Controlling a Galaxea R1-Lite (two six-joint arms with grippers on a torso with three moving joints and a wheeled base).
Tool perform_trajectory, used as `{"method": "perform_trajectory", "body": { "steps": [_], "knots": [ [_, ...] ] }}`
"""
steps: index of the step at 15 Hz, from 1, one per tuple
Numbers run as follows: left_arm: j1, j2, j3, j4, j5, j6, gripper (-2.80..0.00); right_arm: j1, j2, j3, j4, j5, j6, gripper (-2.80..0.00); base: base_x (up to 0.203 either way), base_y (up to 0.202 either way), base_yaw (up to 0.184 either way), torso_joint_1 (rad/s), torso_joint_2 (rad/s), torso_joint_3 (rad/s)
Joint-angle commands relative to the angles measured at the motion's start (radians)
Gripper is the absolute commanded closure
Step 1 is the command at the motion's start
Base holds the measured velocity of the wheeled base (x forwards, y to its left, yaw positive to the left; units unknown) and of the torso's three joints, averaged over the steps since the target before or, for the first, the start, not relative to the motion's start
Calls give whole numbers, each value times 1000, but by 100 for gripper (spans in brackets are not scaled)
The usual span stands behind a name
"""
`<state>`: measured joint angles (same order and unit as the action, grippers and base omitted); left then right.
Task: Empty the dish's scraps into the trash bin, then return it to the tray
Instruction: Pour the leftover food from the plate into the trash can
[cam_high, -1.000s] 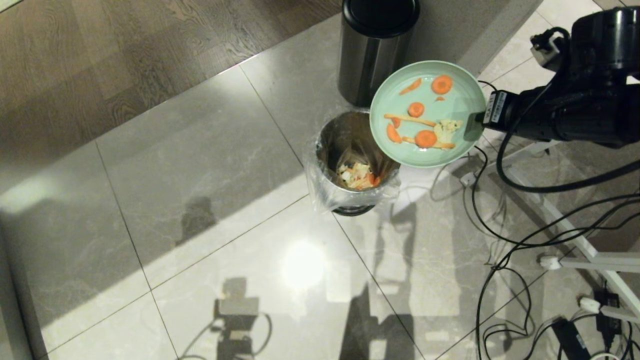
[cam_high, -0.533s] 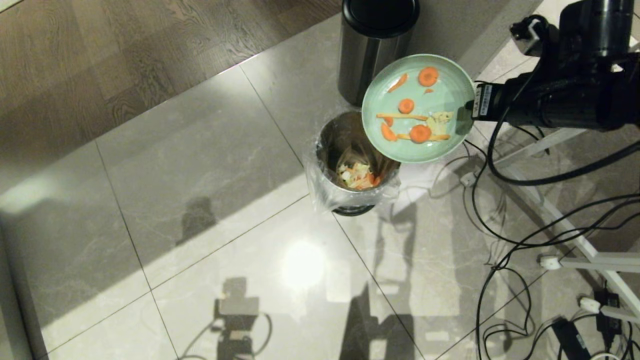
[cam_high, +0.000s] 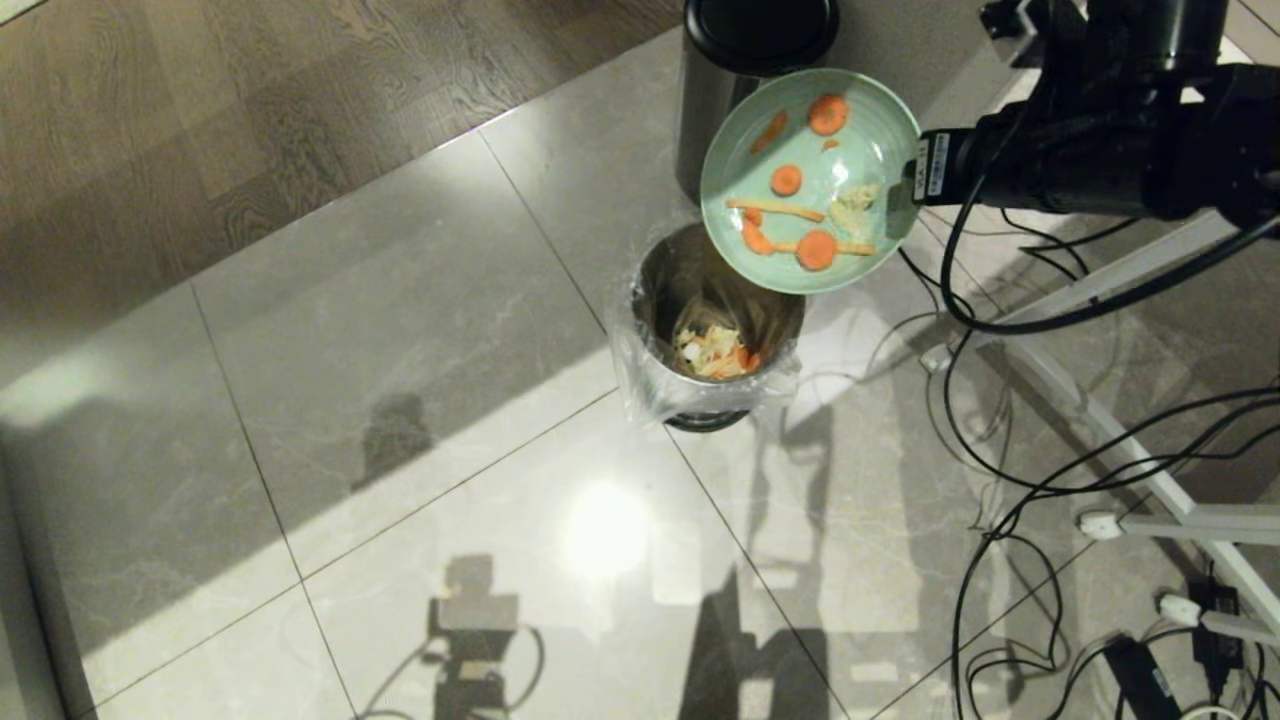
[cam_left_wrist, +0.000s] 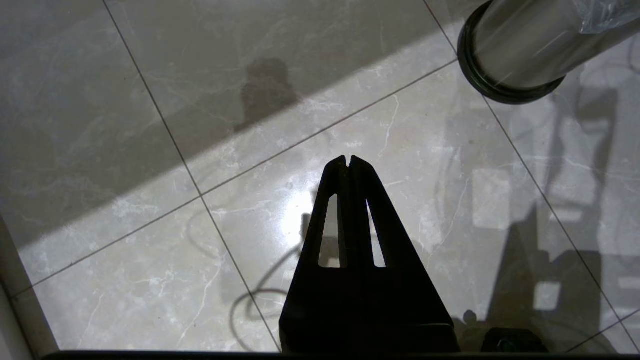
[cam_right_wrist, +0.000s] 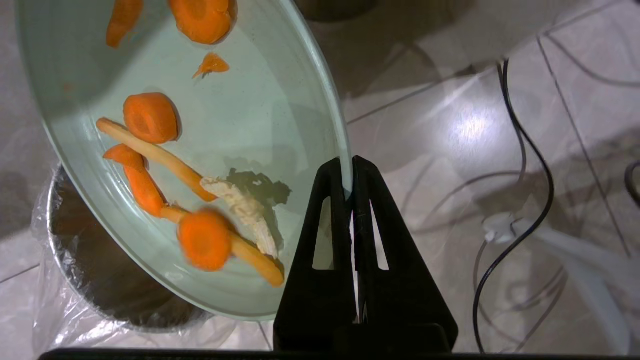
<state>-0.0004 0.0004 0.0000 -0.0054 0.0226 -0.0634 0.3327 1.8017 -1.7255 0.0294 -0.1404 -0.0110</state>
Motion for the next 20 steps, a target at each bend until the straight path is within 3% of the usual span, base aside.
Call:
{"method": "perform_trajectory", "body": {
  "steps": [1,11,20],
  "knots": [
    [-1,1,0,-1,0,-1,0,11,8,-17,-3,-4,-25,0,0,0,0,0,0,0],
    [0,1,0,-1,0,-1,0,23,36,-16,-243,-28,-321,0,0,0,0,0,0,0],
    [0,1,0,-1,0,-1,0,90,50,-16,-352,-44,-400,0,0,0,0,0,0,0]
  ]
}}
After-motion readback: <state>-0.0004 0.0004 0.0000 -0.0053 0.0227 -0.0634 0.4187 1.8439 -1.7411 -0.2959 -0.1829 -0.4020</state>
